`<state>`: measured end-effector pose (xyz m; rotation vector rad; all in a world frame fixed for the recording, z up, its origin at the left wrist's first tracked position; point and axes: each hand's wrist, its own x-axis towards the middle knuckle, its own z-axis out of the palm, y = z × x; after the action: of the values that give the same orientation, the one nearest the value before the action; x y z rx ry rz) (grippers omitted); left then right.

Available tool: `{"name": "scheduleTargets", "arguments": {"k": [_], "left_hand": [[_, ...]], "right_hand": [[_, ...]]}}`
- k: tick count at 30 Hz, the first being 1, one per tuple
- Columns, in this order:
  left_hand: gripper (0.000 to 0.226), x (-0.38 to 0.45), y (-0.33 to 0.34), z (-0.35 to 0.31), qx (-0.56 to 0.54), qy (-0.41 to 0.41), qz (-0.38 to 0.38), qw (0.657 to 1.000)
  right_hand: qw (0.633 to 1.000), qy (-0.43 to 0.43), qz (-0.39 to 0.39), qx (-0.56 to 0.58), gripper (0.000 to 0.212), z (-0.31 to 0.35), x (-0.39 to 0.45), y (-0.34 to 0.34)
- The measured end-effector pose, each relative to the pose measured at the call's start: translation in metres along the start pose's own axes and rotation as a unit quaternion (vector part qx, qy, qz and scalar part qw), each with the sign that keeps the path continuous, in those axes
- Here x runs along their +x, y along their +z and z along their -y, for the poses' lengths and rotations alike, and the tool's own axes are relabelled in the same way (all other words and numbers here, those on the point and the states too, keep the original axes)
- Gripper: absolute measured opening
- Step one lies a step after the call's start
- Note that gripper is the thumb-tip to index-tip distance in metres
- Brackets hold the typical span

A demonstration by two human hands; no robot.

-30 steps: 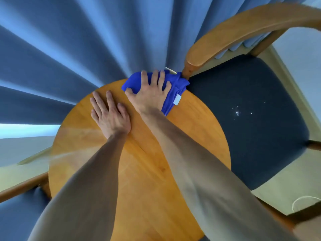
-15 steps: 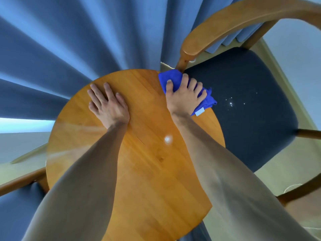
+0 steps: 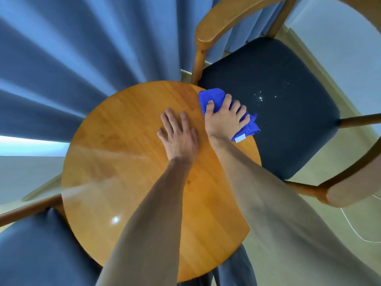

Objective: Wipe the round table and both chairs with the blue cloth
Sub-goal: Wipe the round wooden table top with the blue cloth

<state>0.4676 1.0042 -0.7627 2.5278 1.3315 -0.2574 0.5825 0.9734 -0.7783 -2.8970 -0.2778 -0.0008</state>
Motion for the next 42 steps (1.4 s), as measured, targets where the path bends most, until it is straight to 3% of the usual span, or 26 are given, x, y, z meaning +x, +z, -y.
{"name": "scheduleTargets", "arguments": {"k": [4, 9, 13, 18, 26, 29, 33, 37, 42], "left_hand": [[0.063, -0.060, 0.014, -0.021, 0.009, 0.007, 0.049, 0.999], [0.063, -0.066, 0.013, -0.026, 0.041, 0.010, 0.099, 0.994], [0.064, -0.064, 0.011, -0.029, 0.048, 0.004, 0.112, 0.993], [0.064, -0.060, 0.011, -0.031, 0.053, -0.003, 0.116, 0.992], [0.068, -0.086, 0.009, -0.015, 0.024, 0.022, 0.102, 0.994], [0.076, -0.135, 0.020, 0.001, -0.008, -0.027, 0.071, 0.997], [0.096, -0.210, 0.029, 0.029, -0.030, -0.122, 0.086, 0.988], [0.117, -0.269, 0.030, 0.053, -0.098, -0.296, 0.098, 0.945], [0.120, -0.277, 0.030, 0.058, -0.118, -0.317, 0.098, 0.936]], "right_hand": [[1.000, 0.017, 0.012, 0.012, 0.060, -0.020, -0.016, -0.008], [0.999, 0.036, 0.019, -0.011, 0.056, -0.057, -0.037, -0.018], [0.996, 0.083, 0.024, -0.016, 0.054, -0.094, -0.058, -0.025], [0.987, 0.155, -0.034, -0.023, 0.052, -0.138, -0.107, -0.029], [0.985, 0.167, -0.036, -0.006, 0.055, -0.173, -0.169, -0.041], [0.986, 0.163, -0.022, 0.007, 0.056, -0.180, -0.186, -0.049], [0.988, 0.152, 0.004, 0.028, 0.058, -0.194, -0.207, -0.058], [0.983, 0.169, 0.060, 0.036, 0.061, -0.199, -0.221, -0.063], [0.978, 0.186, 0.077, 0.057, 0.063, -0.208, -0.244, -0.068]]}}
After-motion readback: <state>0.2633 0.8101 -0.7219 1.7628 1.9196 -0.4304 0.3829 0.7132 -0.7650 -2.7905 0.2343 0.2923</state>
